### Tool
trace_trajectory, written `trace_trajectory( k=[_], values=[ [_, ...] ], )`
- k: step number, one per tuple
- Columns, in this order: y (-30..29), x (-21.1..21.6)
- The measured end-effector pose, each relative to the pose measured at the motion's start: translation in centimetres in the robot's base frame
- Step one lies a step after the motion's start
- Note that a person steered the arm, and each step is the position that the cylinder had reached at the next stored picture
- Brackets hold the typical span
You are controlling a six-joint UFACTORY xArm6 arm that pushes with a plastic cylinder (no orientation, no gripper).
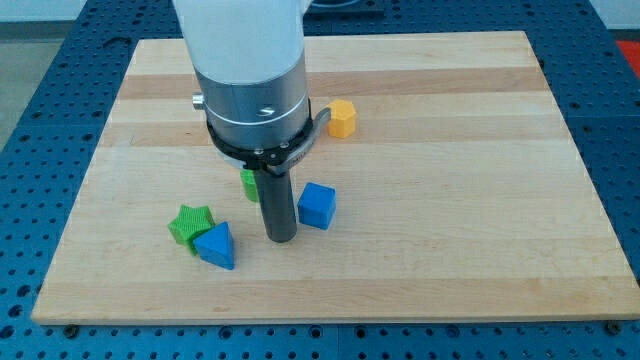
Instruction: Push the blue cube slightly up
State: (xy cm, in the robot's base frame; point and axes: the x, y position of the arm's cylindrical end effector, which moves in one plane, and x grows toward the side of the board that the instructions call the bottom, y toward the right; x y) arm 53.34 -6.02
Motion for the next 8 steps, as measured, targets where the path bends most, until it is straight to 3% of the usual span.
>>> trace_trajectory(
  k=[3,4,8],
  values=[
    [3.7,0.5],
    [3.6,-1.8],
    [2.4,-2.4]
  ],
)
